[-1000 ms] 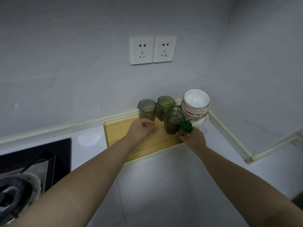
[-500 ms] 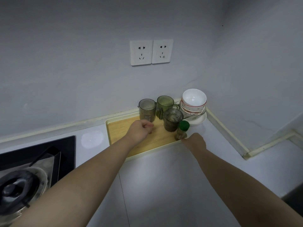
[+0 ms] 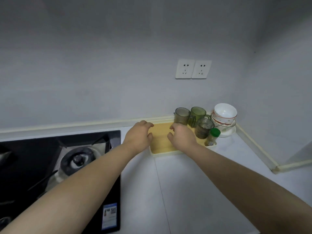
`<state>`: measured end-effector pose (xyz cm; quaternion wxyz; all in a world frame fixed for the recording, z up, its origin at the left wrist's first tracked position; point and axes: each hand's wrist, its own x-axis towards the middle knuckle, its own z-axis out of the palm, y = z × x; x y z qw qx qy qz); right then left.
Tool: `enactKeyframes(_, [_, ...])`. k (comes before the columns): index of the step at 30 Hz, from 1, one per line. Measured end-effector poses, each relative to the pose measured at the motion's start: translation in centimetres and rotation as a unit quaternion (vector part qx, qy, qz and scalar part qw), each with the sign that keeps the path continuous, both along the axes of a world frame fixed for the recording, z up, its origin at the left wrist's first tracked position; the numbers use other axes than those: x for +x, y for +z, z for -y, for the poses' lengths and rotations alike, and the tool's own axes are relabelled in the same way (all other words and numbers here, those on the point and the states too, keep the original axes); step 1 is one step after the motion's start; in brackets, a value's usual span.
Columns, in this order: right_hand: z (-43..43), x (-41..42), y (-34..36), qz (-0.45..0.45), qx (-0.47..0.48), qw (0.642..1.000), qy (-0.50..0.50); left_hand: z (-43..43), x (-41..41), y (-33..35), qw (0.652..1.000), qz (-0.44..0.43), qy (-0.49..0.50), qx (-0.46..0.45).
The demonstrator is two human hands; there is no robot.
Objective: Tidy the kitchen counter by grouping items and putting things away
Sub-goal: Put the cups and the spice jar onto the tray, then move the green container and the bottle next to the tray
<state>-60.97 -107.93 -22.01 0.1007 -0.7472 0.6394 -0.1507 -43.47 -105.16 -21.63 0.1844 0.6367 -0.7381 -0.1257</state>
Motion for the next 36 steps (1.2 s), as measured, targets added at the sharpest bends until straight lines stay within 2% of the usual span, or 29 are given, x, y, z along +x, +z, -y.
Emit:
enactKeyframes(4, [-4.0, 7.3, 2.0, -0.038, -0.056, 0.993, 0.1, -5.1, 6.4, 1.2, 0.992, 0.091, 0.047, -0.078])
enactKeyframes(9, [-10.7, 17.2, 3.6, -0.056, -0.123, 0.971, 0.197, -13.5, 15.2, 2.4, 0.973, 0.168, 0.132, -0.092])
enactKeyframes(14, [-17.9, 26.4, 4.6, -0.068, -0.144, 0.952, 0.262, -22.6, 23.8, 3.3, 0.95, 0.238, 0.185, -0.084])
enactKeyframes(24, [-29.3, 41.9, 4.6, -0.057, -0.158, 0.926, 0.338, -38.3, 36.6, 3.2, 0.912, 0.251, 0.319, -0.05])
enactKeyframes(27, [-31.9, 46.4, 4.4, -0.064, -0.17, 0.908, 0.378, -42.0, 39.9, 3.1, 0.899, 0.245, 0.36, -0.042])
enactKeyframes(36, [-34.3, 58.0, 3.1, -0.059, -0.162, 0.873, 0.456, -46.2, 49.5, 1.4, 0.871, 0.21, 0.445, 0.003])
